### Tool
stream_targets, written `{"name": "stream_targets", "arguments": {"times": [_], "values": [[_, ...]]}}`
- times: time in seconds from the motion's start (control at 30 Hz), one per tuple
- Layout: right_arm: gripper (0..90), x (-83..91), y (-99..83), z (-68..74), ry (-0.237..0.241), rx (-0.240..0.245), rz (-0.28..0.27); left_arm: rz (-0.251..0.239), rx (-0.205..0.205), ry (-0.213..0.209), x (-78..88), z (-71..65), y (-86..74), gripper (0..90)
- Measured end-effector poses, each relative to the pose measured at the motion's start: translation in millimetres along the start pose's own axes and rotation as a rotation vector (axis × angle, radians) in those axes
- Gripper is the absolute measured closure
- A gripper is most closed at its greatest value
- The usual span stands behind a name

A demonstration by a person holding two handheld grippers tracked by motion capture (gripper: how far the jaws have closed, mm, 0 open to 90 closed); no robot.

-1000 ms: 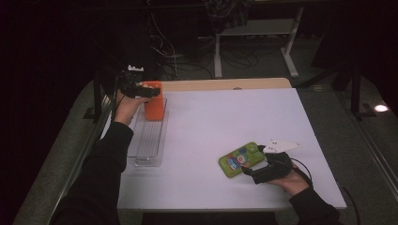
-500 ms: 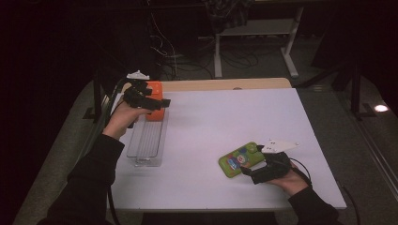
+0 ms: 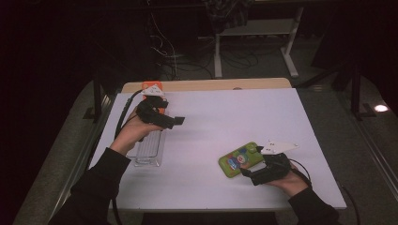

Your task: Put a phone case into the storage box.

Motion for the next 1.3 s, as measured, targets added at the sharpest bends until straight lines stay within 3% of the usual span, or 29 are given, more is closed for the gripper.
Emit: {"name": "stream_targets", "arguments": {"times": [0.33,0.5,0.7,0.77,0.83,0.97,1.3], "values": [[0.0,0.4,-1.1,-1.8,0.0,0.002,0.004,0.012,-0.013,-0.063,-20.2,-30.4,-12.6,1.2],[0.0,1.3,-2.8,-2.8,0.001,0.012,0.011,0.04,-0.016,-0.105,-33.5,-50.1,-22.5,1.9],[0.0,3.8,-1.6,-3.6,0.0,-0.004,0.006,0.082,-0.056,-0.132,-50.9,-66.9,-33.4,5.2],[0.0,3.7,-0.7,-4.1,0.001,0.001,0.002,0.083,-0.043,-0.144,-56.6,-71.6,-37.0,6.4],[0.0,3.8,-0.3,-4.4,0.001,0.009,0.001,0.098,-0.057,-0.152,-61.7,-74.6,-41.2,6.9],[0.0,3.1,-0.6,-3.7,0.006,0.01,0.007,0.109,-0.044,-0.164,-69.5,-79.9,-50.4,9.6],[3.3,-0.3,8.0,-4.0,0.02,0.014,0.053,0.111,-0.046,-0.142,-73.6,-75.7,-66.5,6.6]]}}
Point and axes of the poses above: each handheld gripper's, and its own axes: x roughly backward along the jaws, y roughly out of its top, z roughly to its left, the point moved 7 cm from there along -x, roughly forward along the jaws, and after that the axes turned 9 degrees about -y, right-handed, at the moved point
